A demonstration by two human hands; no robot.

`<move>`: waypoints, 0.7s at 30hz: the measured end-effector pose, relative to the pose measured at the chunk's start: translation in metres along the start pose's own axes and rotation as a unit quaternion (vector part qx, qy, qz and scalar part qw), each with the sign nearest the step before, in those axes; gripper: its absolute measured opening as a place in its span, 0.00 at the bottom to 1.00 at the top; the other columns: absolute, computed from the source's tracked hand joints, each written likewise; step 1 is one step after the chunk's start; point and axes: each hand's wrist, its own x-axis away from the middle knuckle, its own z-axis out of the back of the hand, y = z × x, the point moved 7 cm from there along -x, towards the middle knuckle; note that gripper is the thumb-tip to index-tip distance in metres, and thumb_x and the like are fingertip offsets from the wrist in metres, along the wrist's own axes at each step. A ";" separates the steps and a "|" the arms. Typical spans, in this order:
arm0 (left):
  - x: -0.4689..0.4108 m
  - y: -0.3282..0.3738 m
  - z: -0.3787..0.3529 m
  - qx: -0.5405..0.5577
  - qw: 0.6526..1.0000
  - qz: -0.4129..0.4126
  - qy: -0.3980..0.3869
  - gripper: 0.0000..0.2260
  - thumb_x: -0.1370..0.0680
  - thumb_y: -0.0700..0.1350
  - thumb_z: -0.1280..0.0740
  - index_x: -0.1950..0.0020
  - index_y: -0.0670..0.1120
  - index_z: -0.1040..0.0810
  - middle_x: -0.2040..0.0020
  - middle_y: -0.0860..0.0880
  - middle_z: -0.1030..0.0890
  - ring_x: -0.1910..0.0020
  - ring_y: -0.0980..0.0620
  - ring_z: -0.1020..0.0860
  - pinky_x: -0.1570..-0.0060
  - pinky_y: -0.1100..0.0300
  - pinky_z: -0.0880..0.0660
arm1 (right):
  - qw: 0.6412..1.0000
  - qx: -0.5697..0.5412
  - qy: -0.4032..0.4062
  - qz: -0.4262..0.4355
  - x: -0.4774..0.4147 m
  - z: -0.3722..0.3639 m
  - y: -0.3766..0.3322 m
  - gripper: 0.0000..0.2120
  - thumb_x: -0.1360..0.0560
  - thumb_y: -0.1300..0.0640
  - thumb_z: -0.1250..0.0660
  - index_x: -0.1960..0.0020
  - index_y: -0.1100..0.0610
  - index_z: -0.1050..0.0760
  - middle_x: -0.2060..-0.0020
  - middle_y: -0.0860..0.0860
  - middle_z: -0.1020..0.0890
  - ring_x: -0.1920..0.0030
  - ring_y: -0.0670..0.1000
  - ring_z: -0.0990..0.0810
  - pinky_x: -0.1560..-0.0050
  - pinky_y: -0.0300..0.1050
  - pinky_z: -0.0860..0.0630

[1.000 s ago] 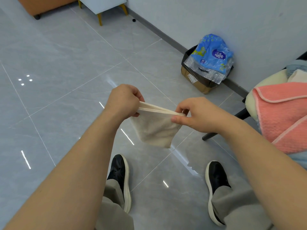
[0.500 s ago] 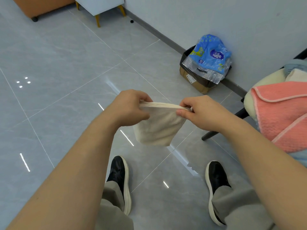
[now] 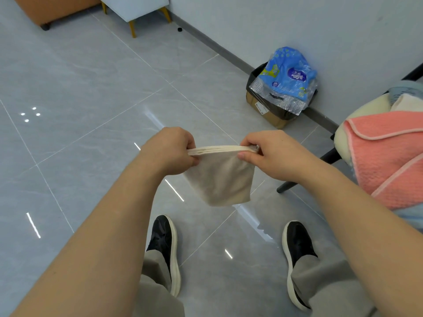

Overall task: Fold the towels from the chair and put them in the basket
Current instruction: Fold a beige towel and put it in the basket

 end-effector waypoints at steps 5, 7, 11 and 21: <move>0.007 0.027 -0.012 0.047 0.994 -0.078 -0.052 0.12 0.29 0.53 0.24 0.47 0.54 0.17 0.53 0.55 0.18 0.53 0.54 0.20 0.52 0.56 0.23 | 0.999 -0.004 0.008 0.036 0.000 -0.003 -0.015 0.09 0.22 0.43 0.34 0.47 0.46 0.22 0.62 0.41 0.23 0.58 0.46 0.25 0.57 0.47 0.28; 0.008 0.042 -0.017 0.064 0.991 -0.110 -0.045 0.11 0.27 0.54 0.25 0.46 0.53 0.17 0.53 0.54 0.17 0.53 0.53 0.21 0.52 0.56 0.24 | 0.999 -0.016 0.014 0.042 0.000 -0.004 -0.018 0.09 0.22 0.43 0.33 0.47 0.46 0.21 0.64 0.40 0.24 0.60 0.44 0.25 0.58 0.45 0.29; 0.004 0.051 -0.015 0.102 0.986 -0.128 -0.011 0.06 0.23 0.50 0.29 0.50 0.50 0.18 0.58 0.52 0.18 0.57 0.52 0.22 0.59 0.57 0.28 | 0.992 -0.120 0.036 0.015 -0.001 -0.003 -0.011 0.09 0.25 0.44 0.28 0.48 0.45 0.21 0.65 0.37 0.23 0.62 0.41 0.25 0.62 0.35 0.31; 0.005 0.038 0.005 0.218 0.970 -0.102 0.012 0.05 0.22 0.45 0.32 0.47 0.53 0.23 0.55 0.57 0.22 0.56 0.61 0.24 0.60 0.67 0.31 | 0.989 -0.138 -0.041 -0.025 -0.005 -0.028 0.011 0.08 0.24 0.48 0.31 0.48 0.50 0.21 0.53 0.45 0.19 0.51 0.46 0.22 0.50 0.43 0.26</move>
